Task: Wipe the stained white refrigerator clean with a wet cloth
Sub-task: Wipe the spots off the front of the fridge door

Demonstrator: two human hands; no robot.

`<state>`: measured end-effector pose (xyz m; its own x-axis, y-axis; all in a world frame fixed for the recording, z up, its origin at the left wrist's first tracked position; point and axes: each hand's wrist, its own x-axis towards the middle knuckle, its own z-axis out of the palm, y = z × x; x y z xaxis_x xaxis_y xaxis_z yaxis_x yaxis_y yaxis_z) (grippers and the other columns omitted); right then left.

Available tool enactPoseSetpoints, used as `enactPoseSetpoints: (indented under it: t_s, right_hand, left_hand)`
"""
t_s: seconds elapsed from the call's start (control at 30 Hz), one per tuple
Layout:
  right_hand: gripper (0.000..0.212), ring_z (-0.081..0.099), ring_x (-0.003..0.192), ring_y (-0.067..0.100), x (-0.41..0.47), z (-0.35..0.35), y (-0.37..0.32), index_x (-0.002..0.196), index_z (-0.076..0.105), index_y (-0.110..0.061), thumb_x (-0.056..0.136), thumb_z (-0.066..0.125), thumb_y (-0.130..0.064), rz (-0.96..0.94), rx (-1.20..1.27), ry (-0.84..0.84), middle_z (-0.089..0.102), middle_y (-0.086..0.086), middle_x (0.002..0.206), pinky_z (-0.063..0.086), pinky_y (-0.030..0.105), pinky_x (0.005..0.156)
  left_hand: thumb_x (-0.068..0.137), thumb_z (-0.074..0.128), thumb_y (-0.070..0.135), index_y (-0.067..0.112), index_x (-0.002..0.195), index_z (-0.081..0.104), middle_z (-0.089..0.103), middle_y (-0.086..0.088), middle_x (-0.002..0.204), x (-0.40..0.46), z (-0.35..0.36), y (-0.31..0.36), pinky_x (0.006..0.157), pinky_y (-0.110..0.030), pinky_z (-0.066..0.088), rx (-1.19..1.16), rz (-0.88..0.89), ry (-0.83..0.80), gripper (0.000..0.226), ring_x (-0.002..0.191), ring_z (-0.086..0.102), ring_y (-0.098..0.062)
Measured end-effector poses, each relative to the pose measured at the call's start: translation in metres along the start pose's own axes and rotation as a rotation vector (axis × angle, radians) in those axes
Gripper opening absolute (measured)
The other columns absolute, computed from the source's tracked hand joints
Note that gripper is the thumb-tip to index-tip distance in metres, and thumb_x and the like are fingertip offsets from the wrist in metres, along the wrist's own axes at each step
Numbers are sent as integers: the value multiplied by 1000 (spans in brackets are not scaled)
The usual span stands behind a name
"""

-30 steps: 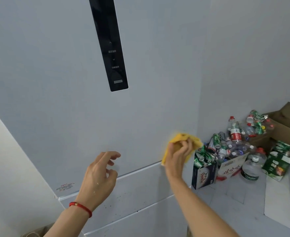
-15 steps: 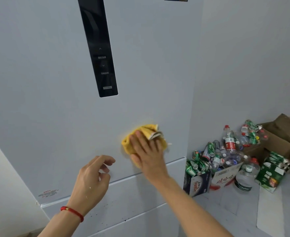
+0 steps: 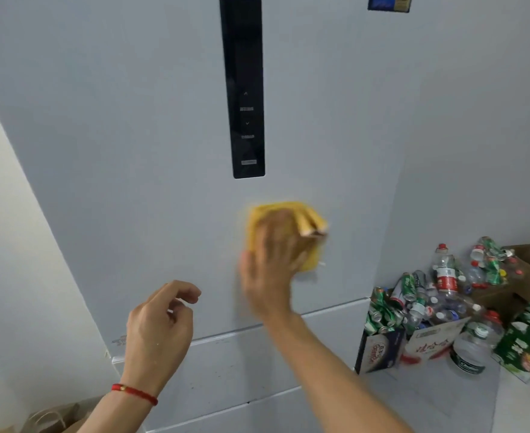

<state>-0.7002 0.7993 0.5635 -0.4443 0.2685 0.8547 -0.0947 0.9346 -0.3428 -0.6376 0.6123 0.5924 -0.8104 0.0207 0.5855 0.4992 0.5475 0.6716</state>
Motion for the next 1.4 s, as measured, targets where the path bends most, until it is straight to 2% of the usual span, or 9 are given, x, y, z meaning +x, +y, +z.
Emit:
enactPoseSetpoints:
  t_s: [0.07,0.17,0.27,0.37,0.53,0.83,1.03,1.2,1.4]
  right_hand:
    - [67,19,157,33,-14,-3,-16,165,18,-29,105,44,-41,-353,-89,-114,4,-3,174,11,71,120]
    - [64,50,134,23,6,-28,26,158,40,-36,99,59,-53,-578,-171,-25,37,-12,160,35,51,115]
    - [85,40,126,30,47,-60,92,161,25,-37,89,53,-72,-222,-197,39,38,2,143,32,48,106]
    - [89,23,149,38,75,-81,136,165,19,-21,92,38,-69,149,-117,105,25,14,158,18,67,118]
    - [90,-10,159,38,83,-45,66,164,-2,-6,101,14,-68,369,35,177,-6,18,172,2,69,121]
    - [68,9,159,36,-12,42,-148,161,32,-25,100,56,-41,-453,-84,-23,20,4,169,6,66,124]
    - [58,25,156,17,-91,76,-125,160,34,-35,105,47,-20,-880,-215,-162,29,-13,168,17,49,128]
    - [76,7,159,35,-89,31,18,166,13,-27,102,54,-33,-306,-211,-69,12,1,173,11,62,125]
    - [87,-10,160,28,-71,26,39,163,-4,-4,104,20,-63,855,321,132,-10,13,173,-2,52,128]
  left_hand:
    - [78,56,-17,25,80,68,72,10,82,6,9,21,64,-23,48,-64,34,65,43,75,63,-14]
    - [77,55,-17,22,79,68,70,9,82,15,17,41,59,-16,45,-151,73,84,40,72,62,-15]
    - [77,54,-18,22,79,67,70,8,82,20,12,36,56,-15,42,-161,38,108,42,67,60,-16]
    - [78,54,-16,26,79,67,68,12,81,19,-2,21,56,-19,44,-134,-25,140,44,62,59,-18]
    - [81,51,-12,28,78,65,69,13,80,20,-33,-8,57,-21,44,-86,-107,208,43,60,62,-23]
    - [84,52,-8,15,90,56,62,0,84,14,-94,-83,73,-35,44,-68,-313,435,24,77,60,-27]
    - [82,54,-6,15,99,52,61,-10,94,15,-99,-116,81,-36,40,-42,-355,414,27,87,57,-28]
    - [85,53,-7,13,104,52,60,-7,98,7,-103,-130,79,-38,43,-36,-391,295,28,87,56,-28]
    - [84,54,-4,19,100,56,62,0,92,-7,-112,-150,85,-44,50,-13,-436,183,27,86,58,-23]
